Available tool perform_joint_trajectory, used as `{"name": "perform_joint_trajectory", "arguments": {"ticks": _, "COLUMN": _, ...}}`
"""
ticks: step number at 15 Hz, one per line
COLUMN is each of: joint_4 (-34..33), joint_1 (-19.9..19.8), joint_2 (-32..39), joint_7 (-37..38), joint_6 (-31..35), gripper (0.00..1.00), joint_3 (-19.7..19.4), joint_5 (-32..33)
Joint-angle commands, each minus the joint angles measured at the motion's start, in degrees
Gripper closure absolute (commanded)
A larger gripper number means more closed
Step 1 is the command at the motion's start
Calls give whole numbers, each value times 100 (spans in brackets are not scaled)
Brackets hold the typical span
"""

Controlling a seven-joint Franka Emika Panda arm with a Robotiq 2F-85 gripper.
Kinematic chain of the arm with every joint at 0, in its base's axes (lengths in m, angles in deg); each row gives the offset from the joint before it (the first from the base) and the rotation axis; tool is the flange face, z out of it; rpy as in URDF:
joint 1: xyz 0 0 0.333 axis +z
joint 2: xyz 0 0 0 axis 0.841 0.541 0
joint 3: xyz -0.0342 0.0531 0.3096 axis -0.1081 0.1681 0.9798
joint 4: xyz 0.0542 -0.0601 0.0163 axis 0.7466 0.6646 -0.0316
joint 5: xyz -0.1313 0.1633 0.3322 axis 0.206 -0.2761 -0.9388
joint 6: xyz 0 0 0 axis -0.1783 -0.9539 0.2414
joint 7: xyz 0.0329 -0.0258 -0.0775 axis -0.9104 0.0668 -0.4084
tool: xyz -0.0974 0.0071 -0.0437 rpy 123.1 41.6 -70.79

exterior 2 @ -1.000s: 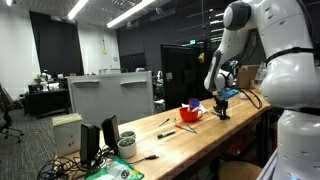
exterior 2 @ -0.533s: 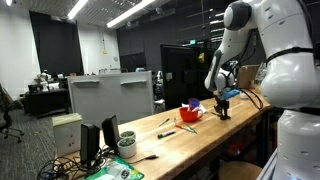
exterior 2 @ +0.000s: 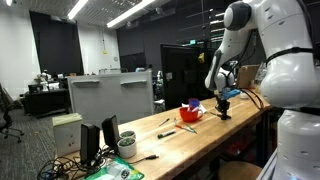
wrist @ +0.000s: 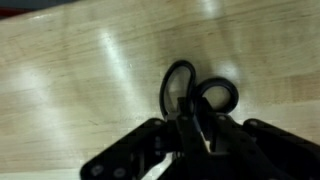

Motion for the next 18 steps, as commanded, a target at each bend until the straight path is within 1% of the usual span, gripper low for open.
{"name": "perform_joint_trajectory", "arguments": {"ticks": 1, "joint_4": -20, "joint_1": -99, "joint_2": 65, "joint_7": -60, "joint_6": -102, "gripper": 92, "joint_3": 71, "joint_5": -71}}
{"name": "perform_joint_trajectory", "arguments": {"ticks": 2, "joint_4": -32, "joint_1": -112, "joint_2": 78, "joint_7": -73, "joint_6": -110, "gripper": 93, "joint_3": 77, "joint_5": -87}}
{"name": "perform_joint_trajectory", "arguments": {"ticks": 3, "joint_4": -44, "joint_1": -122, "joint_2": 92, "joint_7": -79, "joint_6": -122, "gripper": 87, "joint_3": 82, "joint_5": -98}}
{"name": "perform_joint_trajectory", "arguments": {"ticks": 4, "joint_4": -47, "joint_1": -119, "joint_2": 98, "joint_7": -73, "joint_6": -139, "gripper": 83, "joint_3": 82, "joint_5": -97}}
{"name": "perform_joint_trajectory", "arguments": {"ticks": 5, "joint_4": -52, "joint_1": -117, "joint_2": 106, "joint_7": -68, "joint_6": -146, "gripper": 69, "joint_3": 84, "joint_5": -99}}
{"name": "perform_joint_trajectory", "arguments": {"ticks": 6, "joint_4": -59, "joint_1": -117, "joint_2": 112, "joint_7": -67, "joint_6": -156, "gripper": 62, "joint_3": 84, "joint_5": -100}}
{"name": "perform_joint_trajectory", "arguments": {"ticks": 9, "joint_4": -81, "joint_1": -126, "joint_2": 112, "joint_7": -62, "joint_6": -191, "gripper": 48, "joint_3": 86, "joint_5": -111}}
{"name": "perform_joint_trajectory", "arguments": {"ticks": 10, "joint_4": -88, "joint_1": -134, "joint_2": 109, "joint_7": -70, "joint_6": -208, "gripper": 40, "joint_3": 89, "joint_5": -120}}
{"name": "perform_joint_trajectory", "arguments": {"ticks": 11, "joint_4": -96, "joint_1": -141, "joint_2": 122, "joint_7": -76, "joint_6": -215, "gripper": 40, "joint_3": 93, "joint_5": -133}}
{"name": "perform_joint_trajectory", "arguments": {"ticks": 14, "joint_4": -110, "joint_1": -143, "joint_2": 119, "joint_7": -74, "joint_6": -268, "gripper": 36, "joint_3": 93, "joint_5": -153}}
{"name": "perform_joint_trajectory", "arguments": {"ticks": 15, "joint_4": -98, "joint_1": -149, "joint_2": 96, "joint_7": -95, "joint_6": -261, "gripper": 40, "joint_3": 98, "joint_5": -172}}
{"name": "perform_joint_trajectory", "arguments": {"ticks": 17, "joint_4": -41, "joint_1": -158, "joint_2": -30, "joint_7": -151, "joint_6": -256, "gripper": 42, "joint_3": 112, "joint_5": -220}}
{"name": "perform_joint_trajectory", "arguments": {"ticks": 18, "joint_4": -24, "joint_1": -157, "joint_2": -78, "joint_7": -163, "joint_6": -262, "gripper": 41, "joint_3": 113, "joint_5": -233}}
